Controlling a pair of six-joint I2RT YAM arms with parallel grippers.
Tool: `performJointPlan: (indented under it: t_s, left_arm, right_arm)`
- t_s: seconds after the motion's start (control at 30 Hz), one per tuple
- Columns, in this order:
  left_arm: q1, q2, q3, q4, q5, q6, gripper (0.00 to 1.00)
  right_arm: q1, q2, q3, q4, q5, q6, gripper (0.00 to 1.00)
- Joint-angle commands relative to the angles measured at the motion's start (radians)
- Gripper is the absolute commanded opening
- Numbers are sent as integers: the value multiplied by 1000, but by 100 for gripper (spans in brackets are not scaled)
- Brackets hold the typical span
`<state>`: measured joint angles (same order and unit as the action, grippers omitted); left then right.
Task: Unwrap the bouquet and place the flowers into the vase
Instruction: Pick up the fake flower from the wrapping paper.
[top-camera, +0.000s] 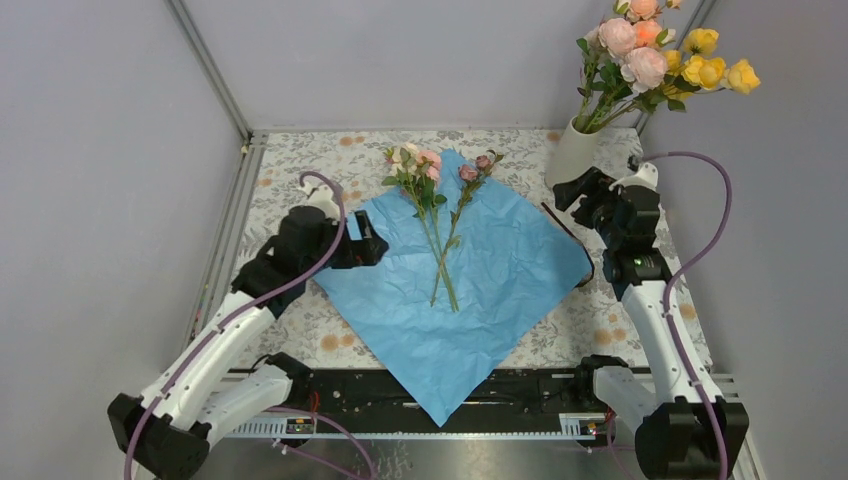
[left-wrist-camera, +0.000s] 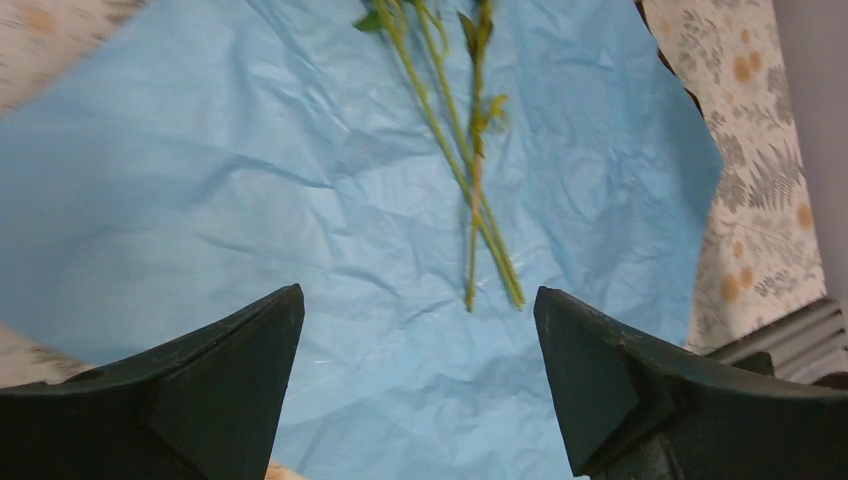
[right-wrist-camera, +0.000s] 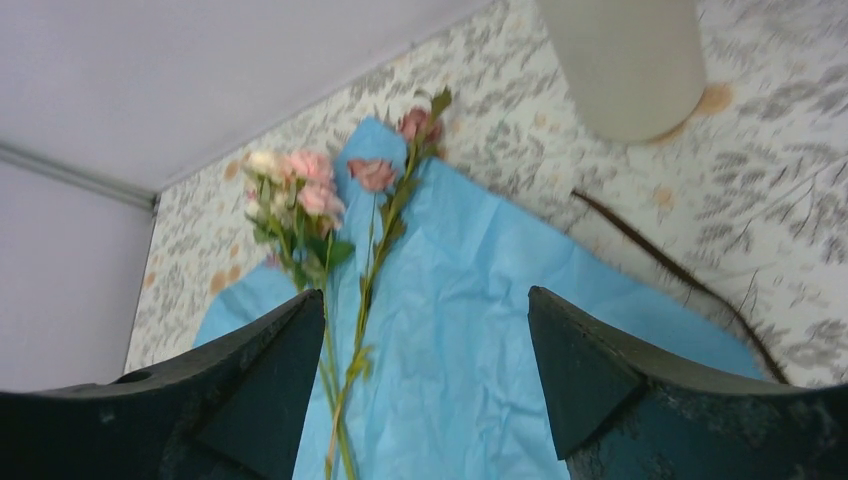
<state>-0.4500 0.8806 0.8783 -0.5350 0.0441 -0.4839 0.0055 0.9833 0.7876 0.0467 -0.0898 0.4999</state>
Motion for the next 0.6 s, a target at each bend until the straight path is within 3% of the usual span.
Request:
performJointPlan:
  t_s: [0.0,0.13,0.27,0.5,0.57]
  left_arm:
    - [-144,60,-55,200,-76,-154,91]
    - [-286,225,-29,289,-164,-163,89]
    - [-389,398,50,312,-228,-139,80]
    - [-455,641,173,275,-302,-101,56]
    - [-457,686,184,268,-300,-103,54]
  right_arm:
    - [1,-72,-56,-136,-153,21,80]
    - [1,-132,-127,-160,-209,31,80]
    - [1,-168,-177,-175,-244,32,79]
    - [1,-179,-220,-175,-287,40,78]
    - [1,-179,-224,-174,-292,40,78]
